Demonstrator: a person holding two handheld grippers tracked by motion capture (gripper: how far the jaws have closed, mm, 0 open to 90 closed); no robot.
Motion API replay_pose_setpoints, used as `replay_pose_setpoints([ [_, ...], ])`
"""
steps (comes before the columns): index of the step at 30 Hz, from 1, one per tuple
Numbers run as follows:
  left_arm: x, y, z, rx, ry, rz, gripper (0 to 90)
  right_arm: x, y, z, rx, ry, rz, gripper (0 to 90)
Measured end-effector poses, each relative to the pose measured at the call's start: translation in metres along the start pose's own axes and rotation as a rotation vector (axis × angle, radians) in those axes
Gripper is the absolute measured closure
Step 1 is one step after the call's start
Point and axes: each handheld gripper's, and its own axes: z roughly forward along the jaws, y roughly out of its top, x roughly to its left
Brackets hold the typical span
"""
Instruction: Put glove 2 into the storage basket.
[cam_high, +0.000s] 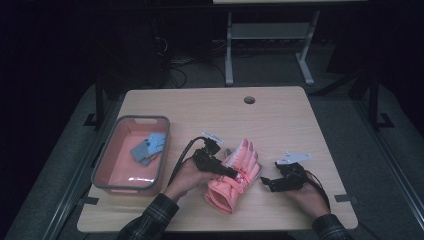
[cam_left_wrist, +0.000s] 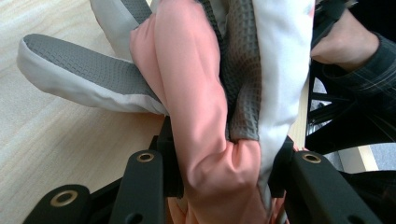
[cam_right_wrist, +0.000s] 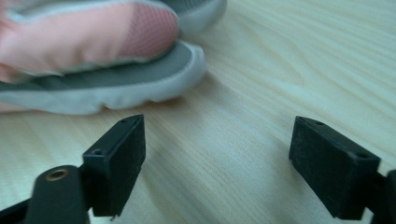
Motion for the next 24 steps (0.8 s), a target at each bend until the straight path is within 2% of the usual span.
replay_pose_setpoints([
  [4,-0.002,0.002,-0.008,-0.014,0.011,0.007,60.5,0.001,-0.001,0.002,-0.01,-0.012,-0.014,13.8],
  [7,-0.003,0.004,-0.013,-0.028,0.016,-0.003,60.5,0.002,-0.001,0.002,-0.01,-0.014,-0.011,13.1],
  [12,-0.006,0.008,-0.024,-0.046,0.023,0.003,60.5,0.002,-0.001,0.002,-0.01,-0.013,-0.008,13.1],
  [24,-0.011,0.018,-0.069,-0.093,0.066,0.002,60.2,0.002,-0.001,0.002,-0.01,-0.013,-0.008,13.1],
])
